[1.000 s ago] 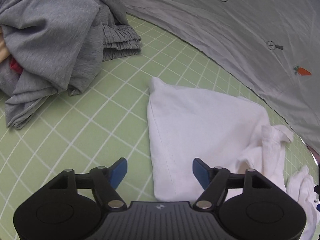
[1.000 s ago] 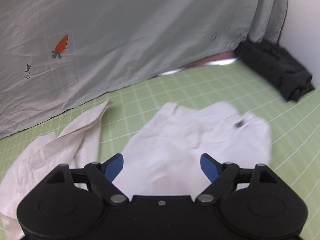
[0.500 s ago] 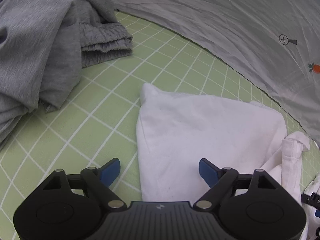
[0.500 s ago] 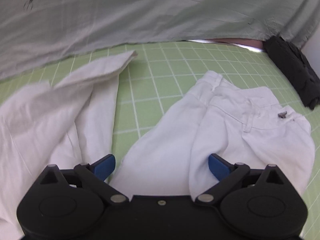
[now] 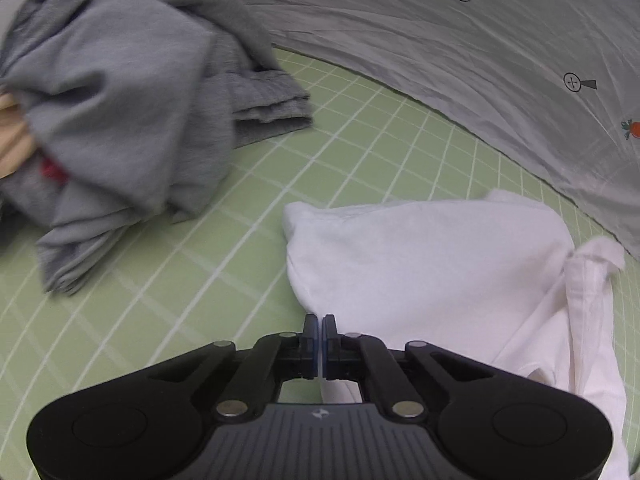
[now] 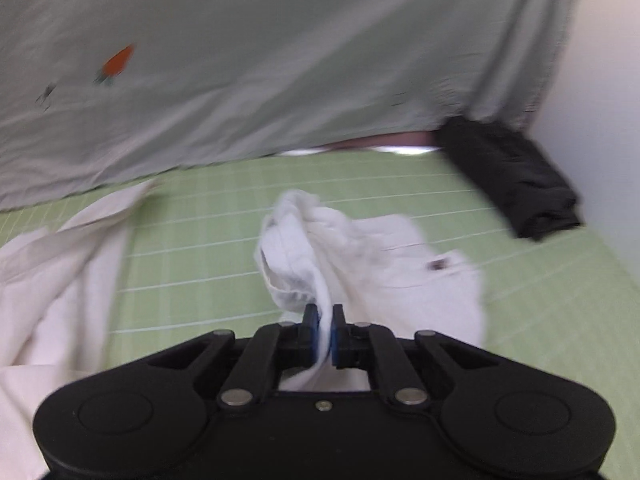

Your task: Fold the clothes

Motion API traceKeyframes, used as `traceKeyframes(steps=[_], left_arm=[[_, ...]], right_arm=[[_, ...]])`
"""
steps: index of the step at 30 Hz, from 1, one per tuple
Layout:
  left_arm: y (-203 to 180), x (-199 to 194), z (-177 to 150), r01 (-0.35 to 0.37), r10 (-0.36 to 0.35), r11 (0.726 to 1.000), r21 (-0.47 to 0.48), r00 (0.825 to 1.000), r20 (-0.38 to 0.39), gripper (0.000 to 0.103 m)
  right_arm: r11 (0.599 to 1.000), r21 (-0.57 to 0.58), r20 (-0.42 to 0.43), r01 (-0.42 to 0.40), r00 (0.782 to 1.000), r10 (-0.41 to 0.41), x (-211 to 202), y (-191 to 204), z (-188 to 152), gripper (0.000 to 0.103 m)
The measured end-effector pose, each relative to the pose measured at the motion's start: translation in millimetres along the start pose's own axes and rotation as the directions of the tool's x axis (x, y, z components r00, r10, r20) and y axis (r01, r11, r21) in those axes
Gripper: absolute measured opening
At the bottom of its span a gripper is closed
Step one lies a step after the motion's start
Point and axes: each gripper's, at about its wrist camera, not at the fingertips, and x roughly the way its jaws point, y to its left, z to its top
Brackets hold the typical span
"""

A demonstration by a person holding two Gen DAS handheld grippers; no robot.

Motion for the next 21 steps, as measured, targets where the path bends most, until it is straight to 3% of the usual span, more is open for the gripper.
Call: traceKeyframes(steps=[6, 9, 14, 17, 21], left_arm=[[56.0, -39.3, -58.0, -0.082, 0.080, 0.996, -0.044, 0.996, -0.027, 0.003], [83.8, -57.5, -89.4, -0.133, 0.130, 0.989, -0.062, 0.990, -0.050, 0.003], [109.2, -80.1, -124.2, -0.169, 0.165, 0.982, -0.077, 0.984, -0.065, 0.003], [100.6, -93.0, -127.5, -0.169, 0.167, 0.983, -0.070, 0.986, -0.029, 0.009], [76.3, -113.7, -125.5, -0.136, 0.138, 0.989, -0.058, 0.989, 0.043, 0.035]], right_arm=[[0.977, 0.048, 0.070, 0.210, 0.975, -0.213, -53.0, -84.9, -37.7, 0.006], [0.965, 0.090, -0.005, 0.245, 0.969, -0.246, -57.4, -121.0, -69.0, 0.007], [0.963, 0.180, -0.163, 0.203, 0.971, -0.174, -48.5, -159.6, -114.2, 0.009], [0.962, 0.235, -0.148, 0.141, 0.983, -0.108, -51.6, -170.7, -120.8, 0.012], [0.950, 0.309, -0.147, 0.049, 0.989, -0.003, -52.3, -185.1, -120.2, 0.019]])
